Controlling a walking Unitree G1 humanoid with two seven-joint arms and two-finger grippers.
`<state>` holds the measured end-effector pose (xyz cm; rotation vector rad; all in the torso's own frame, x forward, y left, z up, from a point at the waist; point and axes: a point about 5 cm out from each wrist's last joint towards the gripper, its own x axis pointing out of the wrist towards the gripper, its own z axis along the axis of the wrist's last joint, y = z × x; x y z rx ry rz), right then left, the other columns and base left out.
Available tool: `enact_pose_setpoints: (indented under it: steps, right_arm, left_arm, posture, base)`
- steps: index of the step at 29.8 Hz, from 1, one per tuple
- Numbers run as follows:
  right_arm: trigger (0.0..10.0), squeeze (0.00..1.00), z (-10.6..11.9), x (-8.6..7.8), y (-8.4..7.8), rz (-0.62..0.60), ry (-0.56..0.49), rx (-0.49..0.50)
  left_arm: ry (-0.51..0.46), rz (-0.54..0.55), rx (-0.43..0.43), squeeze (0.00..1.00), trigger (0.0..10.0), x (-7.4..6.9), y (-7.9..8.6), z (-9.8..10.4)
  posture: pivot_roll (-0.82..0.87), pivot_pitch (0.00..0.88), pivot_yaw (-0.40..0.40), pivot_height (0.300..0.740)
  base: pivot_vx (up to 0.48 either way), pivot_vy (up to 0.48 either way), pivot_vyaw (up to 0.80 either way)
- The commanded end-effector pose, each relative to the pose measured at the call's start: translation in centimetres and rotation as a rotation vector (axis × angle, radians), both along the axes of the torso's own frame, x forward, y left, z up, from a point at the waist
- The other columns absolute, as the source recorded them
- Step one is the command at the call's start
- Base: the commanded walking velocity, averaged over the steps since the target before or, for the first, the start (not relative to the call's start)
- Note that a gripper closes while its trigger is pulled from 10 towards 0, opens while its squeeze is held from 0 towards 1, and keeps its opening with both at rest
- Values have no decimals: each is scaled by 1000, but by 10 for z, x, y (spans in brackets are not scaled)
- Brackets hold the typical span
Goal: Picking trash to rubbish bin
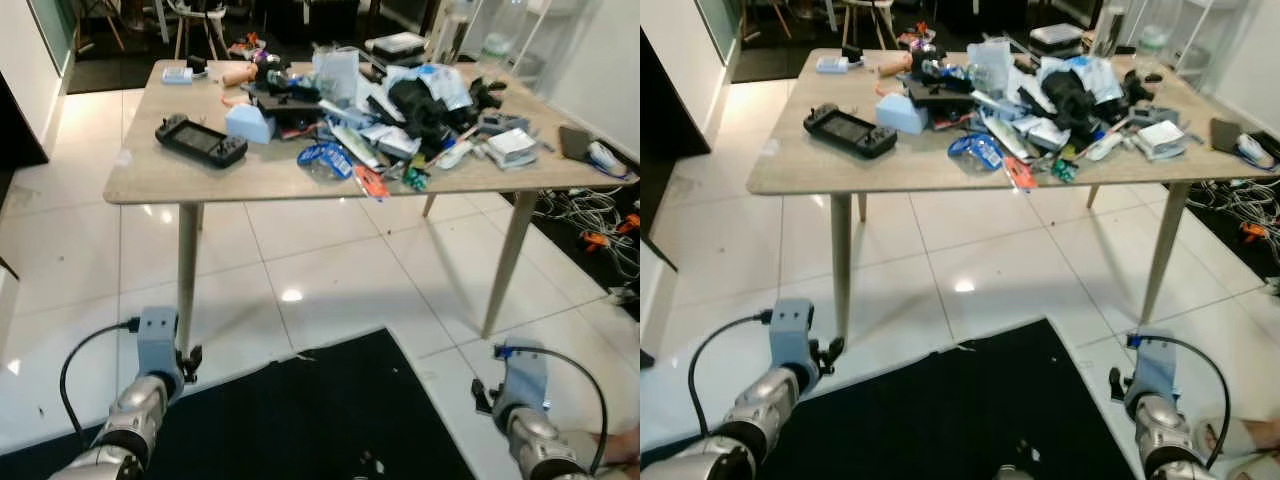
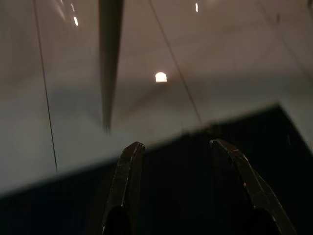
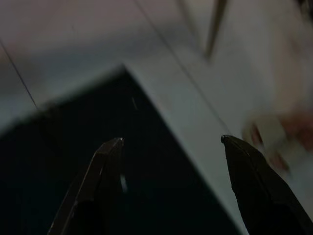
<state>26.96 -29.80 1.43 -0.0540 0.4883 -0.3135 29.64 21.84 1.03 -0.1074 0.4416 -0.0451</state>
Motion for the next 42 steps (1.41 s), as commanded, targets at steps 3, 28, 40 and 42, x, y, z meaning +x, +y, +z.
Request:
enact_pose_setpoints:
  steps: [3, 28, 40, 42]
  right_arm:
    - [10000, 0, 61, 37, -9, 97, -297, -44]
    - [10000, 0, 209, 63, 22, 484, -811, 71]
    - [10000, 0, 198, 69, 31, 491, -768, 97]
    - [10000, 0, 196, 70, 36, 509, -749, 104]
  left_arm:
    - [-96, 33, -18, 0, 10000, 12, 10, 18]
    - [-959, -371, -470, 0, 10000, 61, 2, 202]
    - [-858, -813, -206, 0, 10000, 45, -69, 199]
    - [-868, -812, -183, 0, 10000, 46, -71, 204]
  posture:
    - [-43, 90, 31, 740]
    - [-51, 103, 35, 740]
    - [-54, 104, 34, 740]
    - [-56, 101, 35, 740]
  base:
    - [393, 0, 0]
    - [407, 0, 0]
    - [381, 0, 0]
    - [0, 0, 0]
